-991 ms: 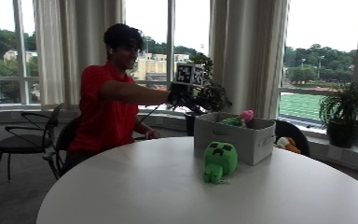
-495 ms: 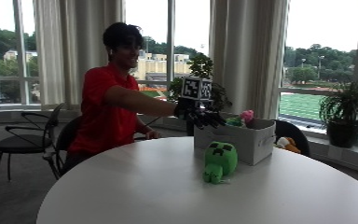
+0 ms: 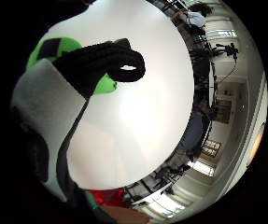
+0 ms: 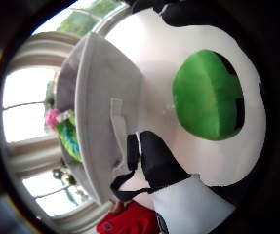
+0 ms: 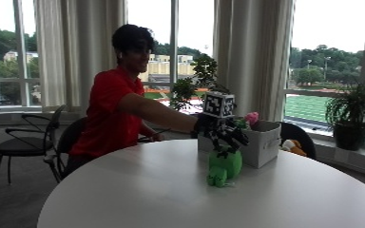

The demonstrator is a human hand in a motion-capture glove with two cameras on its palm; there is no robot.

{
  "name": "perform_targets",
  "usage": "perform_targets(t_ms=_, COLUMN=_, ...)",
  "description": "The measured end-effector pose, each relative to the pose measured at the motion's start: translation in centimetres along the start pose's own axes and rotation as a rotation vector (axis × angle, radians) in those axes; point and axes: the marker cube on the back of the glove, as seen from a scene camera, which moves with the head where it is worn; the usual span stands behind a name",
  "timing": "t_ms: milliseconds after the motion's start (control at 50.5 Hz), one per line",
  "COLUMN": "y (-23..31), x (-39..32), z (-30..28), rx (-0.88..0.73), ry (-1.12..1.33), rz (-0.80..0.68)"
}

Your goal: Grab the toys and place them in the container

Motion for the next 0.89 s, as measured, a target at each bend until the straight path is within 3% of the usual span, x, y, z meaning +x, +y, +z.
perform_targets(t_ms=178, y=-1.9, x=0.2, z=2.0, rx=-0.096, ry=0.041, rz=0.077)
perform_targets(t_ms=614, y=-2.6, x=-0.5, z=6.0, rx=-0.285, ry=0.232, rz=0.089)
perform_targets(t_ms=892, y=-2.3, x=-0.7, z=6.8, rx=-0.156, ry=0.132, rz=0.119)
